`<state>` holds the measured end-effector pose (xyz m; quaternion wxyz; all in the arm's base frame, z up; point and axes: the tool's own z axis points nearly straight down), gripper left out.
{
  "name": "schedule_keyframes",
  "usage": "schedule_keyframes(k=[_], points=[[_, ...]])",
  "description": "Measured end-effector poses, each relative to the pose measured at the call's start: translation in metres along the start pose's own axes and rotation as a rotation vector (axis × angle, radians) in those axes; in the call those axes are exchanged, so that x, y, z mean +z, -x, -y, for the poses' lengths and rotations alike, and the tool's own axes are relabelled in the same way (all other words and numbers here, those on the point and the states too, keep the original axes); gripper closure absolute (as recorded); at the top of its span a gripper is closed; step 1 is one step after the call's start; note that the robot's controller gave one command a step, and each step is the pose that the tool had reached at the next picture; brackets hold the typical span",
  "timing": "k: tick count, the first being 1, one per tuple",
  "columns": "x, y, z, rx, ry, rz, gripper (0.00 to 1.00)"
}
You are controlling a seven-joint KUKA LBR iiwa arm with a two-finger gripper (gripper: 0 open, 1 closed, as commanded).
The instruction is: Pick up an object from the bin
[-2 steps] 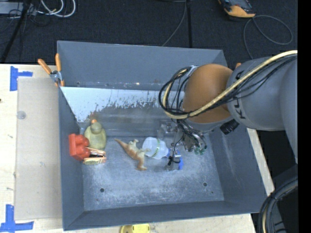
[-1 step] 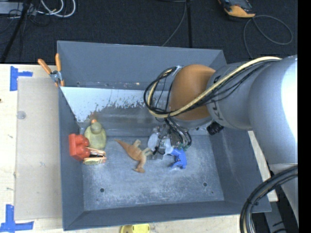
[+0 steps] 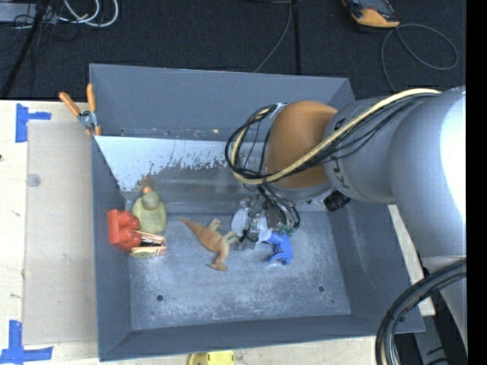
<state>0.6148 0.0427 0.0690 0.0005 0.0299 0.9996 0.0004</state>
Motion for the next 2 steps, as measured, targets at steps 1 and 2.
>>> schedule_keyframes(k=[1,2], points=[[-0.044,-0.007,-0.001,-0.032,-0.001,-0.009,1.0],[-0.142,0.004,0.015,0.002,0.0,0.001,1.0]])
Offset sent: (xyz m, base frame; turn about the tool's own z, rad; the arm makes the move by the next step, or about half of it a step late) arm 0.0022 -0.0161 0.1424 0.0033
